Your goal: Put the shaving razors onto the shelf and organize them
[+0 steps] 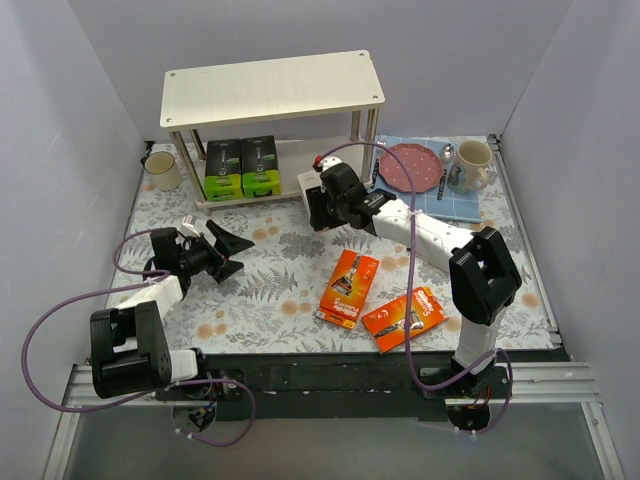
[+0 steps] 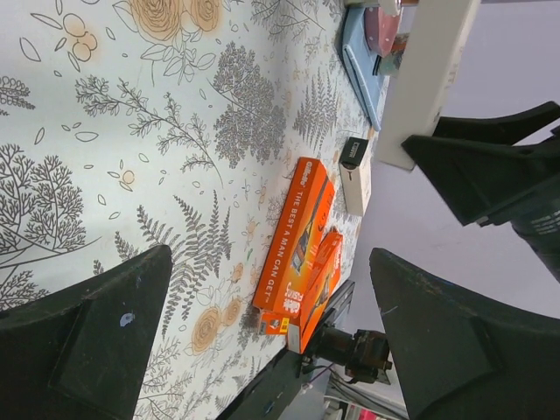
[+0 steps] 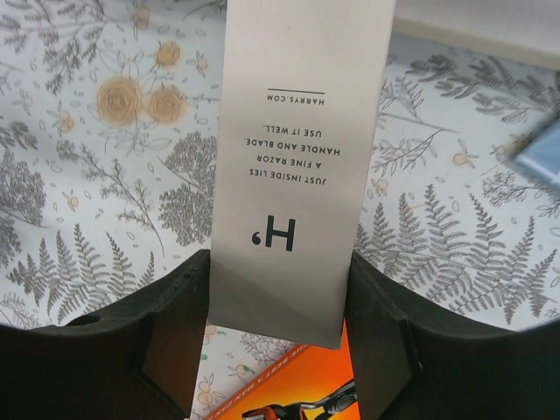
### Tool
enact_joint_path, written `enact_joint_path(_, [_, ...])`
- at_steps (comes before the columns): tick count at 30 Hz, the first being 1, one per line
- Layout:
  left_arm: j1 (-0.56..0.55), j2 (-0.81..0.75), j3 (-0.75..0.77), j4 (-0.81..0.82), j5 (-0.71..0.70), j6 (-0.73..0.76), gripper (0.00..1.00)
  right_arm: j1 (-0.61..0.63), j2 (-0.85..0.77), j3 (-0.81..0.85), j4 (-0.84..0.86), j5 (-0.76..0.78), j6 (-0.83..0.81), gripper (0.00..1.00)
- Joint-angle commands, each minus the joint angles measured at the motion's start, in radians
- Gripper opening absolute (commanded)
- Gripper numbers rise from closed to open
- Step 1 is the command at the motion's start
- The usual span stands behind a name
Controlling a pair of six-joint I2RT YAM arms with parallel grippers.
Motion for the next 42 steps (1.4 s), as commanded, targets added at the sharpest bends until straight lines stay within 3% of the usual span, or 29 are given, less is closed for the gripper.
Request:
enact_joint_path(1, [0.006,0.006,0.036,0.017,0.015,0.007,0.96,-0.021,-0.019,0.09,0.069,-0.002,-0.009,0.43])
enact_joint_path(13, [0.009,0.002,0.018,-0.029,0.009,0.054,0.96,-0.064,0.263,0.394,0.156,0.047,0.036,0.45])
enact_joint_path(28, [0.018,0.002,-0.01,-0.054,0.007,0.091,0.96,-0.092,0.441,0.543,0.245,0.108,0.019,0.5])
enact_joint_path(42, [0.02,0.041,0.008,-0.049,0.007,0.094,0.96,-0.089,0.51,0.563,0.253,0.079,0.02,0.52])
